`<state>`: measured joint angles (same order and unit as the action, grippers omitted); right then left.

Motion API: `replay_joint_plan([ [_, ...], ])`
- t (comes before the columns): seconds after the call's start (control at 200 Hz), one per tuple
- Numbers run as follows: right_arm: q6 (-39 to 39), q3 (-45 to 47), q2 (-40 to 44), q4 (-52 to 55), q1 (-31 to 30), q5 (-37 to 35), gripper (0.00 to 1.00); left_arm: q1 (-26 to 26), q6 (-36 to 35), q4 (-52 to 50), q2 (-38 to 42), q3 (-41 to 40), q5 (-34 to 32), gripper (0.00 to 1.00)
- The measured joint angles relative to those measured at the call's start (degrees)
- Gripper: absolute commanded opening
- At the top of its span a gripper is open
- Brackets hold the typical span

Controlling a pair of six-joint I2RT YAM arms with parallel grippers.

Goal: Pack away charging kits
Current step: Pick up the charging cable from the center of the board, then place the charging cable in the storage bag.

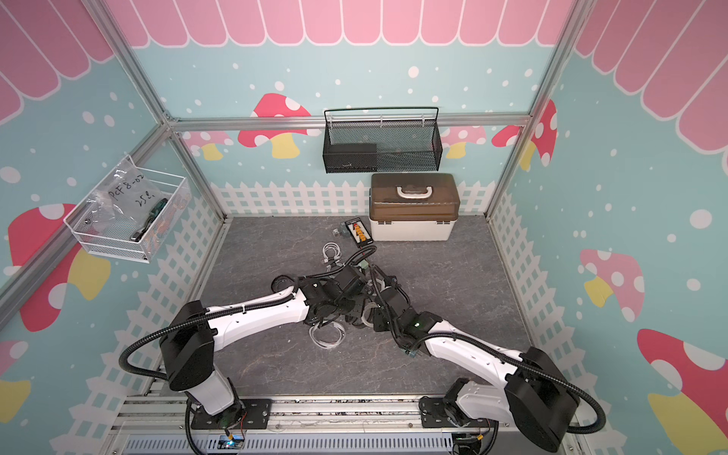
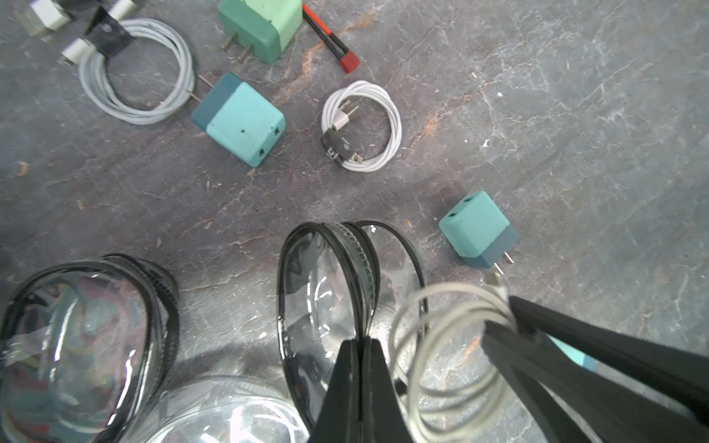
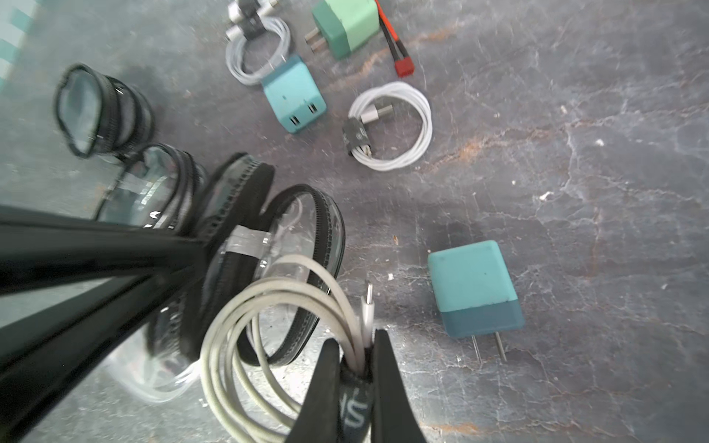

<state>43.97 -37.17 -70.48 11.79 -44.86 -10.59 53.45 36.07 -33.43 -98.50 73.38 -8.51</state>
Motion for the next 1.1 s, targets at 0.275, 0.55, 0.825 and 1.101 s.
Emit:
replay_joint_plan([
  [0.275,-0.04,-1.18,-4.37,-0.74,0.68,-0.57,0.0,0.0,1.05,4.96,3.65,-5.29,6.16,0.0],
  [0.55,0.02,-1.18,-4.33,-2.95,0.68,0.74,0.0,0.7,3.13,14.43,3.63,-8.7,12.5,0.0],
  [0.825,0.39,-0.74,-4.35,-4.46,0.79,1.42,0.0,0.74,5.53,19.96,3.15,-9.77,12.41,0.0],
  [1.101,0.44,-0.66,-4.39,-4.59,0.98,1.07,0.17,0.57,7.52,23.76,3.61,-12.76,12.5,0.0],
])
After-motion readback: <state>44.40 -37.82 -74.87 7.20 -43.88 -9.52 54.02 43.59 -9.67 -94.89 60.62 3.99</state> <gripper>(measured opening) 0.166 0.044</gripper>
